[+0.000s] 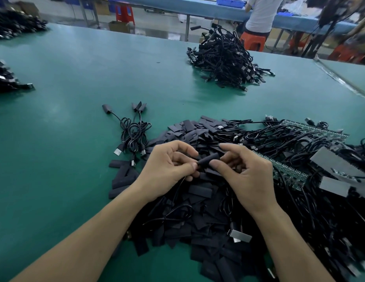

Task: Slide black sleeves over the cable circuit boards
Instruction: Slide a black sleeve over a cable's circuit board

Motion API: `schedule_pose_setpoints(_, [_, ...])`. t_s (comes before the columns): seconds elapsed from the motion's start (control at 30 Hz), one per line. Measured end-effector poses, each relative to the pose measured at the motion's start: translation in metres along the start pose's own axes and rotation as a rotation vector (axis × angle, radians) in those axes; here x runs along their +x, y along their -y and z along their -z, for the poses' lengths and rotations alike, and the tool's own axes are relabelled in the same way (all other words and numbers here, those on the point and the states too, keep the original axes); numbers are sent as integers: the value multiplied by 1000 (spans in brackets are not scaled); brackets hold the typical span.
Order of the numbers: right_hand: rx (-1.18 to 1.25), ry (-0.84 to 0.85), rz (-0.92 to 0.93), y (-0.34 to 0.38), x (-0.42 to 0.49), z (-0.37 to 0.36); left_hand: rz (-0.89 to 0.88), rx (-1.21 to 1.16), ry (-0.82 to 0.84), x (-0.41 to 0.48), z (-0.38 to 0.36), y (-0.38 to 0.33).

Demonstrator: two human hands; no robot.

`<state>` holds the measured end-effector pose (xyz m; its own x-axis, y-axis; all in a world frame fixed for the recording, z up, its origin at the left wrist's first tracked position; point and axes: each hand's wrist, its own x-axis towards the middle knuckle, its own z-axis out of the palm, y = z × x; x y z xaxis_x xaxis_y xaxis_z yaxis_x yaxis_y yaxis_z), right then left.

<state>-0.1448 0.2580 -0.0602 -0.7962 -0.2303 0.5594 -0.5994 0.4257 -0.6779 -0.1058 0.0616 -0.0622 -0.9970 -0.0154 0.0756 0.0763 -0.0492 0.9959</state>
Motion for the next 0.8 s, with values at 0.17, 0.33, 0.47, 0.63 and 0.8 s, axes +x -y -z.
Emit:
schedule_pose_setpoints(0.17, [11, -18, -15, 2, -1, 0, -10, -14, -15, 0, 0, 1])
schedule_pose_setpoints(0.33, [49, 68, -37, 3, -2, -1, -1, -11, -3, 0, 0, 1])
schedule_pose_setpoints(0.47, [107, 86, -121, 4, -1, 1, -3, -12, -2, 0, 0, 2])
schedule_pose_setpoints(0.63, [240, 67, -205, 6, 1, 2, -56, 10, -2, -1, 0, 4])
schedule_pose_setpoints(0.8, [312, -17, -213, 10, 5, 7, -299, 434, -59, -5, -7, 0])
